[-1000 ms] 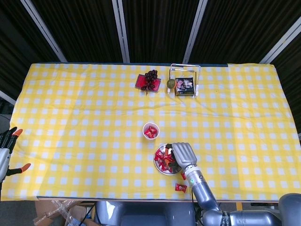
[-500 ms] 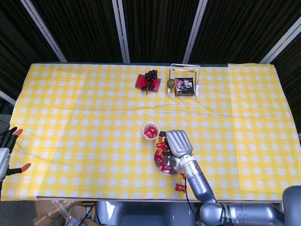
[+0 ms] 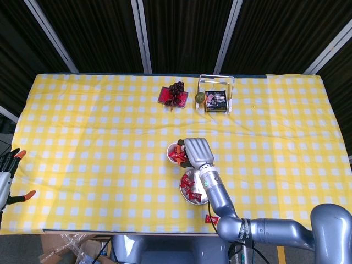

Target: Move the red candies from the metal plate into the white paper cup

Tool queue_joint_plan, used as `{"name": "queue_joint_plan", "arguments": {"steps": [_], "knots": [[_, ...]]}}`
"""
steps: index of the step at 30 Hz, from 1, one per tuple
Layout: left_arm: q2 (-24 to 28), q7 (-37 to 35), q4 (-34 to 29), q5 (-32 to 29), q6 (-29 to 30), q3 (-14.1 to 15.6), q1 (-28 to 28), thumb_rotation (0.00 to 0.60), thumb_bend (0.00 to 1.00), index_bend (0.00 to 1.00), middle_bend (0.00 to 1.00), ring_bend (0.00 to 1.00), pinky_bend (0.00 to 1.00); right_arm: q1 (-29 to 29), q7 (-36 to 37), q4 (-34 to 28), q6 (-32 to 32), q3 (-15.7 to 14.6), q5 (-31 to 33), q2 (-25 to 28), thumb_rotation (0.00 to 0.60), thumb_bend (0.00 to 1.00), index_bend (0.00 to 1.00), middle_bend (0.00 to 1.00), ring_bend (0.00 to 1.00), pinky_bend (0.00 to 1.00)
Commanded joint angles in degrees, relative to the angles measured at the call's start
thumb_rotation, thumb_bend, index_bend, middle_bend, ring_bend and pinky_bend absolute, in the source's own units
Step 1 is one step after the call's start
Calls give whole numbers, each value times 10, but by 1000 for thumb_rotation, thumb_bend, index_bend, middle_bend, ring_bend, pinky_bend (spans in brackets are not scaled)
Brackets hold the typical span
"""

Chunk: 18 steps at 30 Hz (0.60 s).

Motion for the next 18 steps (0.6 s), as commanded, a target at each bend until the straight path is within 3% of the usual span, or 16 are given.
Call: {"name": "queue_joint_plan", "arguments": {"steps": [1, 18], "knots": [[1, -1, -1, -2, -2, 0, -1, 600, 8, 0, 0, 0, 0, 9, 8, 19, -10, 0, 8, -6, 600, 474, 635, 828, 950, 975], [1, 2, -4, -2, -2, 1, -1, 600, 9, 0, 0, 0, 0, 32, 36, 72, -8, -11, -10, -40, 600, 474, 634, 828, 950, 976]]}}
